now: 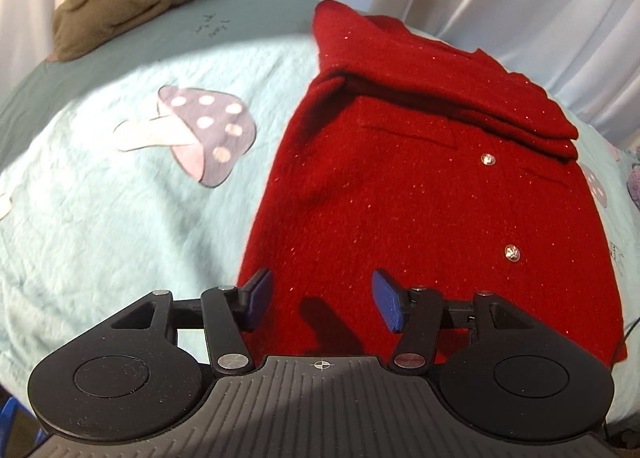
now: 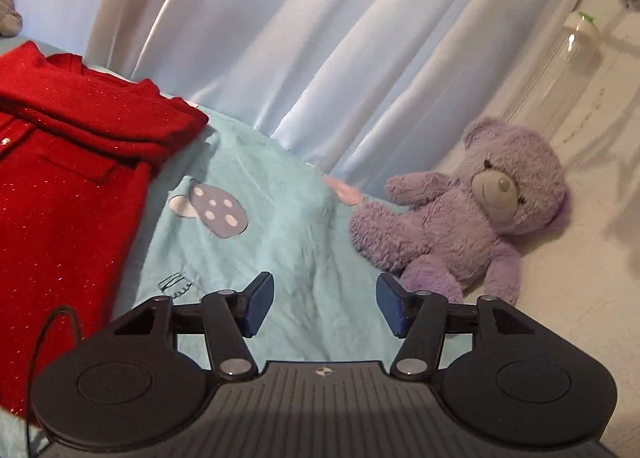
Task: Fold small clothes
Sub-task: 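Move both open grippers to the cardigan hem, then grasp the cardigan hem with both grippers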
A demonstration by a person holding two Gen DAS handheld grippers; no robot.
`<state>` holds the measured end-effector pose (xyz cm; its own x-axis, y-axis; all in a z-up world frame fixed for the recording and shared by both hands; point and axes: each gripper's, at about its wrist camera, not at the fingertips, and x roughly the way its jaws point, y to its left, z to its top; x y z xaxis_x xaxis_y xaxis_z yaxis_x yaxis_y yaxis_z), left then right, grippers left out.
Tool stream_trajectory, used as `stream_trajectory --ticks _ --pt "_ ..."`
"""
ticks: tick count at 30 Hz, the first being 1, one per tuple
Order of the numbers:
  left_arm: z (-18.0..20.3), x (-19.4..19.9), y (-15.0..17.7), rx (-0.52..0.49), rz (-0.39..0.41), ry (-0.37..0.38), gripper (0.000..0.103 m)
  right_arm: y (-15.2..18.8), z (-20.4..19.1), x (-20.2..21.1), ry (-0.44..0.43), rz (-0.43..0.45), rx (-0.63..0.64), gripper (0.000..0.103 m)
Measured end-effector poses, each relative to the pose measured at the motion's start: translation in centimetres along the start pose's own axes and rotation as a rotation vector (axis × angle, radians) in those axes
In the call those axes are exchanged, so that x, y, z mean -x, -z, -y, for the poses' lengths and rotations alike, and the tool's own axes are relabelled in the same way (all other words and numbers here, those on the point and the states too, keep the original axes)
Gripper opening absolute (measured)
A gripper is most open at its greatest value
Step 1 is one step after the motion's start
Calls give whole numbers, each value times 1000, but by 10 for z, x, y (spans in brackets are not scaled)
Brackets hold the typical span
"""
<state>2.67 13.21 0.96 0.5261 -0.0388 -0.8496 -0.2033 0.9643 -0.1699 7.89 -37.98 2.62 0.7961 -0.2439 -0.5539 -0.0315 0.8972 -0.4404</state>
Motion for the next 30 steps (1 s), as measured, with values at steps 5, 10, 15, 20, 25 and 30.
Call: stream_trajectory --ticks 5,10,15,20,25,30 --pt "-32 7 15 110 -68 31 61 32 2 -20 -460 -186 -318 56" --pt "-41 8 29 110 -124 72 61 56 -9 -31 -668 -303 -432 54" --pt "-46 6 36 121 -152 105 61 69 -15 -41 -809 -375 -554 54" --pt "-55 4 40 155 -178 149 61 79 -18 -48 -817 -428 -587 54" --pt "-59 -6 41 184 -204 164 55 79 -29 -49 -856 -413 -582 54" --pt "-57 -7 38 161 -208 155 34 78 -33 -49 -852 -410 -550 26"
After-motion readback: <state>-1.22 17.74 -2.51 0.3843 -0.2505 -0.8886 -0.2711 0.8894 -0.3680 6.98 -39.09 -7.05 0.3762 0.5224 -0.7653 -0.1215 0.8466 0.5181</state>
